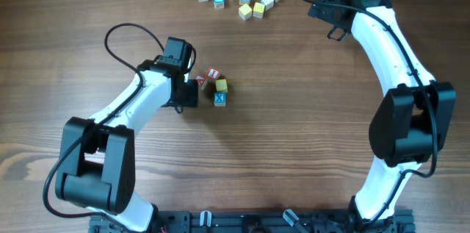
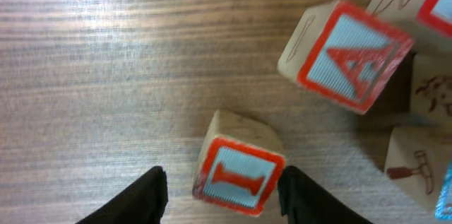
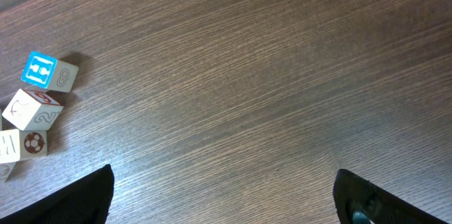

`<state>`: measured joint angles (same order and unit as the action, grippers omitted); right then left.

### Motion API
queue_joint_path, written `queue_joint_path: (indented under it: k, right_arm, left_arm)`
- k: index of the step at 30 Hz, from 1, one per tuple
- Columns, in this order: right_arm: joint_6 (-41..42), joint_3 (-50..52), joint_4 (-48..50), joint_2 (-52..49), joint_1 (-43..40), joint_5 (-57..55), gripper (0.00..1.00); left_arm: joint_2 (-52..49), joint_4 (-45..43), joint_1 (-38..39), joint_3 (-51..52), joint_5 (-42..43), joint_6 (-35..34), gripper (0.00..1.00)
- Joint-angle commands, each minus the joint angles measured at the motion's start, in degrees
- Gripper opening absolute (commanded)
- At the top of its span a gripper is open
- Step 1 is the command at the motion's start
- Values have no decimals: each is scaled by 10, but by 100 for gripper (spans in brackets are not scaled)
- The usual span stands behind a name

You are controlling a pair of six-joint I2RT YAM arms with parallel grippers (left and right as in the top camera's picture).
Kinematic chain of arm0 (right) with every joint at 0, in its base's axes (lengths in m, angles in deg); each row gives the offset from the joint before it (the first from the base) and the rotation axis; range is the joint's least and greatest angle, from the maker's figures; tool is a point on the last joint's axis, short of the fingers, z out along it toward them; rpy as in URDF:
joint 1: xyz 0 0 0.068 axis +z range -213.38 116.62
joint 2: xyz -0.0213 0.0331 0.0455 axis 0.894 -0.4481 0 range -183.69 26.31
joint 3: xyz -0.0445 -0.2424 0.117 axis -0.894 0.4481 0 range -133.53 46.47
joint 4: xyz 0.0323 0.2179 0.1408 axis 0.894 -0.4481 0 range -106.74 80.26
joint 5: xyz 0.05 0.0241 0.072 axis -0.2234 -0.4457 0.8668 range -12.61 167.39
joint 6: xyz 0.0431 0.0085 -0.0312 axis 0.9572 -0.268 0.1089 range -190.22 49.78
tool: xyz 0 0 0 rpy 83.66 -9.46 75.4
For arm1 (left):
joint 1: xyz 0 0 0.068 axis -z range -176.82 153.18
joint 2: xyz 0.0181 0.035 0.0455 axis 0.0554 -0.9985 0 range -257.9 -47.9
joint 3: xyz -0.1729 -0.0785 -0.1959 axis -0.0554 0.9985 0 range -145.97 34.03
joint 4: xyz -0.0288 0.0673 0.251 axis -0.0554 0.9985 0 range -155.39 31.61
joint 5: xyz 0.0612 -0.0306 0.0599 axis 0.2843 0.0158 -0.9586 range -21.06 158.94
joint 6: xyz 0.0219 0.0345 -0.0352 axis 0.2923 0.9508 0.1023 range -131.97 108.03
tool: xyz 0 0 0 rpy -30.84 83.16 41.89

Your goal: Form a circle

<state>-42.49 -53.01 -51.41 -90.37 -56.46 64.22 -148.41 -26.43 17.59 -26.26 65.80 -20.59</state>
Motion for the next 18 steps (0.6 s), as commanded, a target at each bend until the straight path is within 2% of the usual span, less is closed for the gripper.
queue_joint_path:
  k: [1,15,18]
  right_arm:
    - [-7,-2,1,3,2,-7,100]
    - [-7,-2,1,3,2,-7,100]
    - [-7,-1,1,3,2,-7,100]
  left_arm:
    - [-2,-6,0,5,30,9,50]
    - [-2,-8,0,16,50,9,44]
    - [-2,-10,0,16,23,9,51]
